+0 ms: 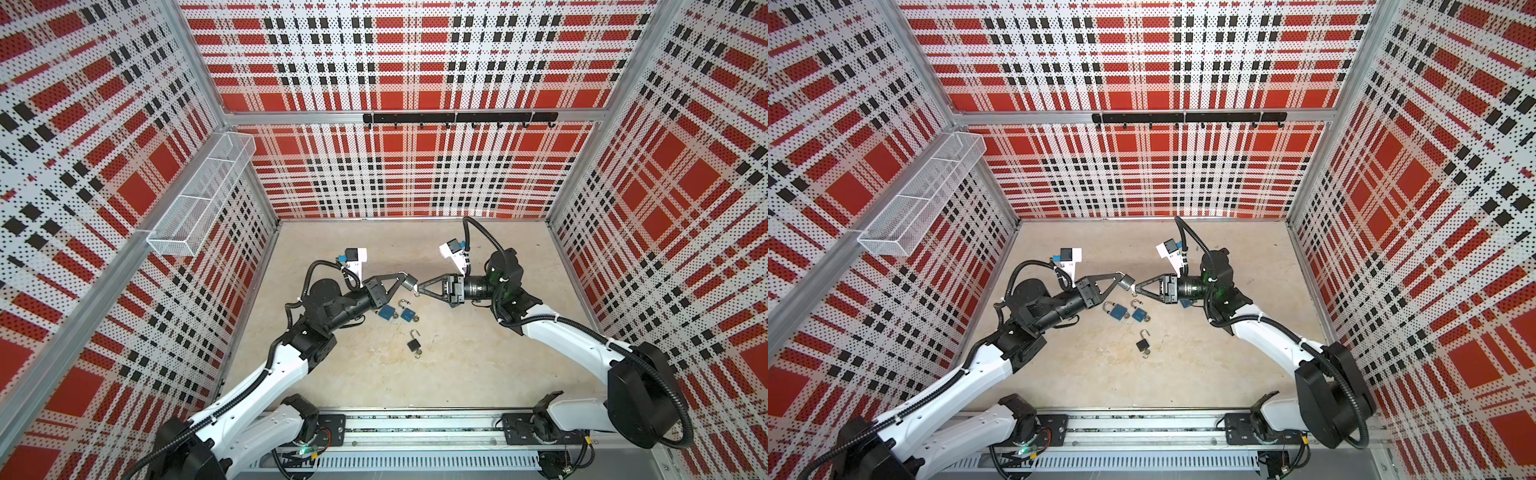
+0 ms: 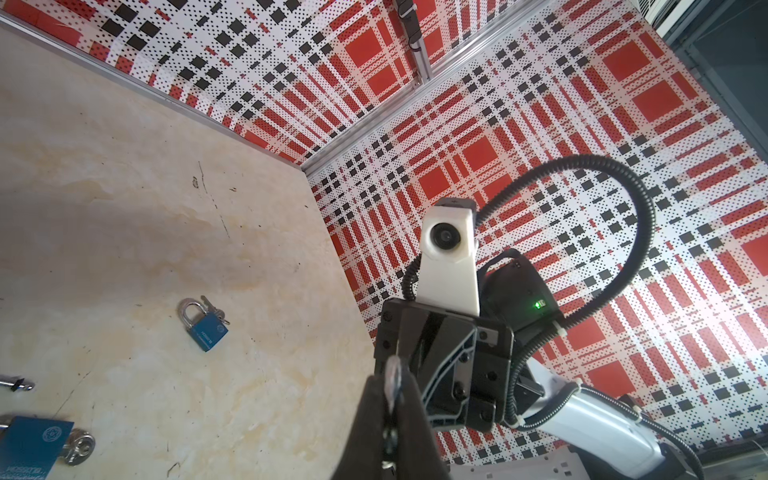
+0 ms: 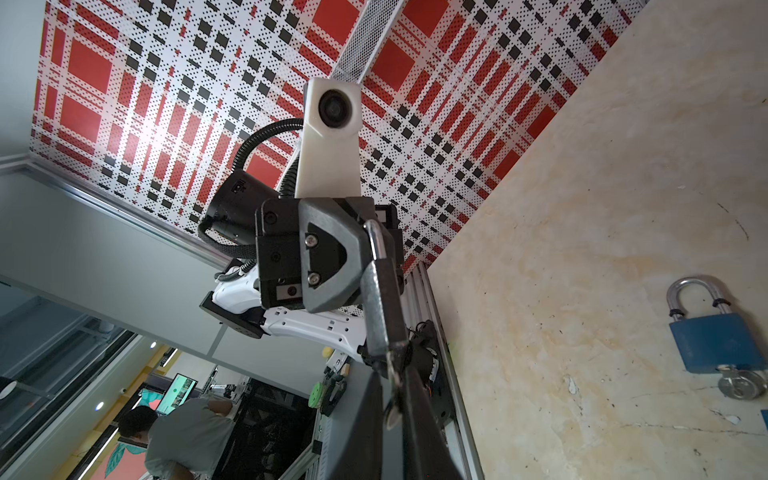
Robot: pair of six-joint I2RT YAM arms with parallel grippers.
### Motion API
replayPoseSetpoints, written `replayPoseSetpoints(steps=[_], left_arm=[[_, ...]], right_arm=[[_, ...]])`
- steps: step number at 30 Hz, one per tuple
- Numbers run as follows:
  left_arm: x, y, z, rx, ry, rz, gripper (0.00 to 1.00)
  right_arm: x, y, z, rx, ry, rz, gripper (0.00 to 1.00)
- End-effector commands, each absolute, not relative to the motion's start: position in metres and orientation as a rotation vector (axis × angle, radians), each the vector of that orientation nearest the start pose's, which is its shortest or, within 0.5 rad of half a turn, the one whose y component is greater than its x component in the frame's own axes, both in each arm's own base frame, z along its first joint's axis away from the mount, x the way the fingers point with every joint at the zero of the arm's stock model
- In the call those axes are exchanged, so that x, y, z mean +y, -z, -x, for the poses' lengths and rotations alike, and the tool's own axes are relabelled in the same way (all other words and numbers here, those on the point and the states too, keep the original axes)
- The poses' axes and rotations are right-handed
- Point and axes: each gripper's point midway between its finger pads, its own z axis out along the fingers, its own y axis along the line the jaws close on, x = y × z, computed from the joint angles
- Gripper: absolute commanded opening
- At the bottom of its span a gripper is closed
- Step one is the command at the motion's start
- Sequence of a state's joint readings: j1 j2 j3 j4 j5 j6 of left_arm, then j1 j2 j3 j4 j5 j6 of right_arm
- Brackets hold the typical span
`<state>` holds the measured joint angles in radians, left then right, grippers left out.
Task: Lock with the key
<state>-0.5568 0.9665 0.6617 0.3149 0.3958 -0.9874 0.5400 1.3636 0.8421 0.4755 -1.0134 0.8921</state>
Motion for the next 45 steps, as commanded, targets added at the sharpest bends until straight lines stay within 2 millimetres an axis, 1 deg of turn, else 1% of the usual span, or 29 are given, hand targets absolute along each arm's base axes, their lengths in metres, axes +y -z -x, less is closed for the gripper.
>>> replayPoseSetpoints(steps=[1,3,9,21,26,30,32,34,39,43,45], left_arm=[[-0.242,-0.327,-0.267,1.729,1.495,0.019,0.00],[-0.243,-0.326,-0.267,1.732,1.496,0.021,0.00],[-0.237,-0.328,-0.272,1.717,1.483,0.034,0.00],[-0.209,-0.341,-0.290,1.667,1.451,0.077,0.00],[-0.203,-0.344,-0.291,1.653,1.447,0.085,0.00],[-0.197,-0.341,-0.291,1.654,1.443,0.099,0.00],[-0.197,-0.335,-0.291,1.674,1.448,0.099,0.00],[-0.200,-0.325,-0.289,1.712,1.451,0.078,0.00],[-0.211,-0.283,-0.285,1.860,1.442,0.061,0.00],[-0.224,-0.248,-0.275,1.987,1.379,0.019,0.00],[-0.235,-0.232,-0.269,2.042,1.335,-0.014,0.00]], right_arm=[[0.320,-0.311,-0.245,1.806,-1.829,0.659,0.06],[0.321,-0.312,-0.246,1.804,-1.828,0.660,0.00],[0.320,-0.309,-0.245,1.813,-1.840,0.648,0.00],[0.317,-0.301,-0.242,1.826,-1.850,0.616,0.00],[0.317,-0.300,-0.242,1.823,-1.857,0.611,0.00],[0.312,-0.290,-0.245,1.857,-1.839,0.574,0.00],[0.306,-0.283,-0.248,1.887,-1.797,0.544,0.00],[0.299,-0.273,-0.251,1.935,-1.733,0.515,0.00],[0.275,-0.243,-0.255,2.114,-1.459,0.463,0.00],[0.253,-0.225,-0.251,2.197,-1.366,0.391,0.00],[0.239,-0.216,-0.251,2.238,-1.311,0.330,0.00]])
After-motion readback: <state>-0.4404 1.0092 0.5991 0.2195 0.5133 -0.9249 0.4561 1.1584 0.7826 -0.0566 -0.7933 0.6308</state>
